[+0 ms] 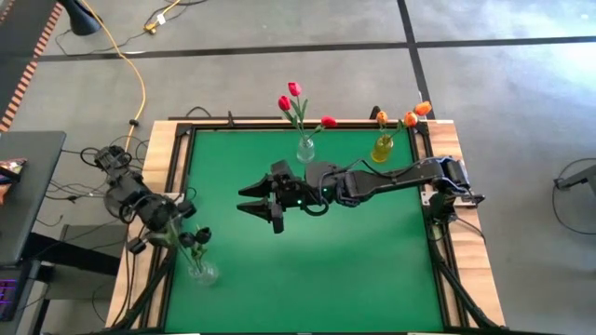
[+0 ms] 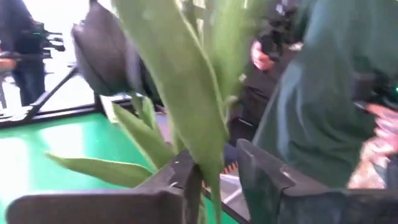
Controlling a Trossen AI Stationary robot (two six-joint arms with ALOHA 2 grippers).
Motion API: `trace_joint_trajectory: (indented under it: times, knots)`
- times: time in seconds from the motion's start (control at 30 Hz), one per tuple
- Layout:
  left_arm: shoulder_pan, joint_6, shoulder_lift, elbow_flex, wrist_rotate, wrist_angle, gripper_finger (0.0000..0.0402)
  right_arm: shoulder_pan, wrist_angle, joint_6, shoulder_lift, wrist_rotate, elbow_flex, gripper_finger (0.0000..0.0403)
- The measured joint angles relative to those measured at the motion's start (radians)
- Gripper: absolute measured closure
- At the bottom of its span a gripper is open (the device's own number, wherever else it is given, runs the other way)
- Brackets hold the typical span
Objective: Sort flowers into vase by color
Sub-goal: Return to Home Position
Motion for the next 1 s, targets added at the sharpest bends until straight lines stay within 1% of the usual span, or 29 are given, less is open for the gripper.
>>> trace_joint_trajectory:
  times: [0.07, 0.17, 0.27, 0.4, 0.53, 0.63, 0.77, 0.93, 1.0]
  knots:
    - [0.0, 0.015, 0.0, 0.0, 0.03, -0.008, 0.0301, 0.0, 0.0, 0.0, 0.0, 0.0, 0.0, 0.0148]
    - [0.0, 0.01, 0.0, 0.0, 0.042, -0.008, 0.0286, 0.0, 0.0, 0.0, 0.0, 0.0, 0.0, 0.0148]
    - [0.0, -0.011, 0.0, 0.0, 0.04, -0.044, 0.0283, 0.0, 0.0, 0.0, 0.0, 0.0, 0.0, 0.0148]
    - [0.0, -0.087, 0.0, 0.0, 0.026, -0.121, 0.0283, 0.0, 0.0, 0.0, 0.0, 0.0, 0.0, 0.0148]
    - [0.0, -0.131, 0.0, 0.009, 0.026, -0.121, 0.0283, 0.0, 0.0, 0.0, 0.0, 0.0, 0.0, 0.0148]
    - [0.0, -0.162, 0.002, 0.041, 0.026, -0.147, 0.0283, 0.0, 0.0, 0.0, 0.0, 0.0, 0.0, 0.0148]
    - [0.0, -0.216, 0.024, 0.102, 0.013, -0.232, 0.0284, 0.0, 0.0, -0.001, 0.0, 0.0, 0.0, 0.0148]
    - [0.0, -0.296, 0.094, 0.177, 0.01, -0.382, 0.0284, 0.0, -0.004, -0.027, 0.0, 0.0, 0.0, 0.0148]
    - [0.0, -0.327, 0.13, 0.205, 0.027, -0.436, 0.0284, 0.0, -0.005, -0.042, 0.0, 0.0, 0.0, 0.0148]
